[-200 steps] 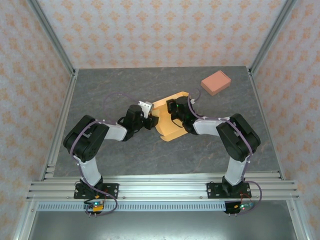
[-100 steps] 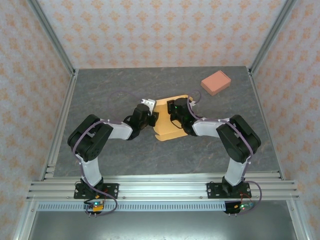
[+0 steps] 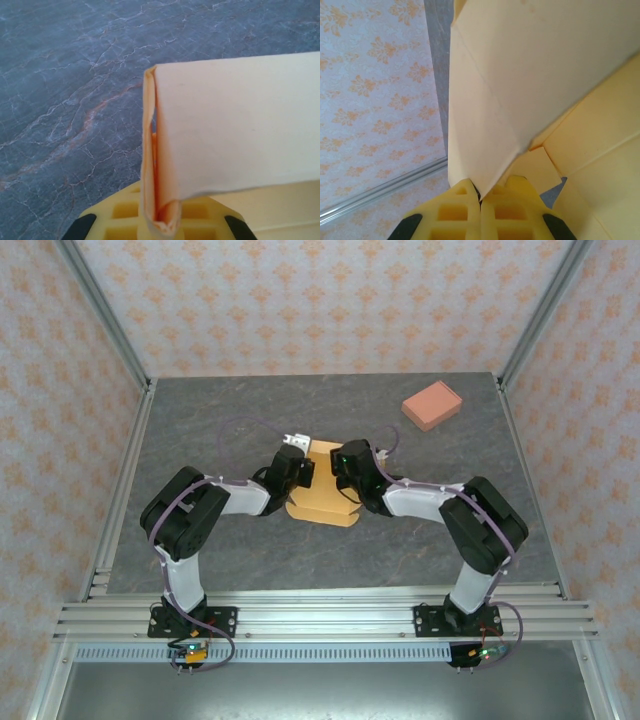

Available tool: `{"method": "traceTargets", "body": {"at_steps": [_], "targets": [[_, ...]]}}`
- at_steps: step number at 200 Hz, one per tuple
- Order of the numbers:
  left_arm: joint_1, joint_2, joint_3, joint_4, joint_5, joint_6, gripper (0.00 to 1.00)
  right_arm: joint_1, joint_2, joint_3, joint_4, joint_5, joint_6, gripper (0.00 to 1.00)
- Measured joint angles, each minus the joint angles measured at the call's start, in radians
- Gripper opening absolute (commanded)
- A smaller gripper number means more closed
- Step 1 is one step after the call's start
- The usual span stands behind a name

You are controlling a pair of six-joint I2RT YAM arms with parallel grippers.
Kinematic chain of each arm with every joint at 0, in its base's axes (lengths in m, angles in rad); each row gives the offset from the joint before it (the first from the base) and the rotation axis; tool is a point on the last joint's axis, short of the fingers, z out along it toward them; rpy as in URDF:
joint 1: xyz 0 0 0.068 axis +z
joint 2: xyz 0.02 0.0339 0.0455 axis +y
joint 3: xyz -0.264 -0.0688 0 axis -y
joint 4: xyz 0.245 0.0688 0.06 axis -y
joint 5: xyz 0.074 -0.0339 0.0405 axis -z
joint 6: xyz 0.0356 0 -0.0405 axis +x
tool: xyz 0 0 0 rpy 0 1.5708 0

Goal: Fold the paper box

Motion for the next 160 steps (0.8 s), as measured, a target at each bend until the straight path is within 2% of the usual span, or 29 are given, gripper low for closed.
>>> {"method": "traceTargets", "body": {"at_steps": [18,50,64,93,115,133,160], "targets": [[-0.002,0.000,-0.017,0.030,0.005,0.000,0.00,0.003,-0.026,-0.026,-0.016,-0.035,-0.002,0.41],[-0.013,-0.012,-0.067,0.098,0.024,0.005,0.00,0.016,-0.195,-0.150,-0.129,-0.081,-0.041,0.60],[-0.013,-0.018,-0.084,0.115,0.050,0.019,0.00,0.018,-0.333,-0.190,-0.241,-0.083,-0.082,0.74],[-0.013,-0.043,-0.126,0.144,0.114,0.054,0.00,0.000,-0.592,-0.156,-0.477,-0.055,-0.258,0.74],[-0.013,-0.061,-0.157,0.161,0.156,0.082,0.00,-0.087,-0.667,-0.115,-0.558,-0.071,-0.401,0.73],[-0.013,-0.071,-0.179,0.181,0.189,0.106,0.00,-0.172,-0.619,-0.055,-0.625,-0.107,-0.545,0.73],[-0.013,-0.093,-0.219,0.205,0.247,0.139,0.00,-0.218,-0.394,0.129,-0.706,-0.217,-0.835,0.71]]}}
